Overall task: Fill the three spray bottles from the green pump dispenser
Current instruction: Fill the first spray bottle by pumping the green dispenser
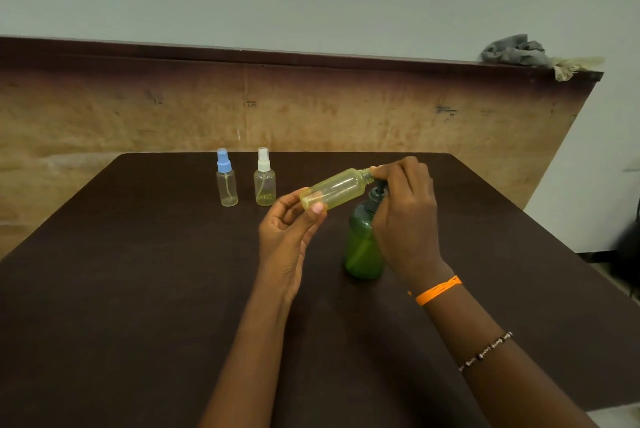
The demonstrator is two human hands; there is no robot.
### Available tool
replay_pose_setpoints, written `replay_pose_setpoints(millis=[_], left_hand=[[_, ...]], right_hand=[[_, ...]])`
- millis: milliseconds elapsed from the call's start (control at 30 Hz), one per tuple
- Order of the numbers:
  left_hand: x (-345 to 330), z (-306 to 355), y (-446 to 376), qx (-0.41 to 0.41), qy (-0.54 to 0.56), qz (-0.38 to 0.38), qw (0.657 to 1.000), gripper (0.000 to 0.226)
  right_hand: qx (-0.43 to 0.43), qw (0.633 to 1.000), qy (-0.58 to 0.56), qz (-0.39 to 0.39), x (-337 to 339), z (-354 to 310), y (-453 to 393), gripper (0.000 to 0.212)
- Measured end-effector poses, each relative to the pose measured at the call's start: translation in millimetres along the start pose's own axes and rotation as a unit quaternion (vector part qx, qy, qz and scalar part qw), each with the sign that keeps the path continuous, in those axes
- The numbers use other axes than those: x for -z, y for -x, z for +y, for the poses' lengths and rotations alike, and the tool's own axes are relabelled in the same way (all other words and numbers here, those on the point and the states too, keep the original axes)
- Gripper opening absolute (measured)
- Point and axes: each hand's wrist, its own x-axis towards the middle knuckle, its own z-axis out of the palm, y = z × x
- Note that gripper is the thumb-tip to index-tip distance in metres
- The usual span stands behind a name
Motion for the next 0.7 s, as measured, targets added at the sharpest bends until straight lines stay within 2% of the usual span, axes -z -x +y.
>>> replay_pose_setpoints(millis=[167, 367, 500, 700], left_hand=[[2.3, -0.3, 1.3, 0.0, 0.004, 0.01, 1.0, 0.033], [-1.0, -0.1, 4.1, 0.006, 0.013, 0.006, 1.0, 0.032], [1.6, -2.4, 1.4, 0.011, 0.008, 0.008, 1.0, 0.032], [0.9, -0.7, 4.7, 0.016, 0.01, 0.012, 1.0, 0.028]], right_hand=[[0.018, 0.999, 0.023, 0.016, -5.7, 2.1, 7.2, 0.025], [0.034, 0.999, -0.012, -0.038, 6.5, 0.7, -11.2, 0.031], [0.016, 1.0, -0.01, 0.003, -0.9, 0.9, 1.9, 0.028], [0.028, 1.0, 0.004, -0.009, 1.8, -0.8, 1.5, 0.028]])
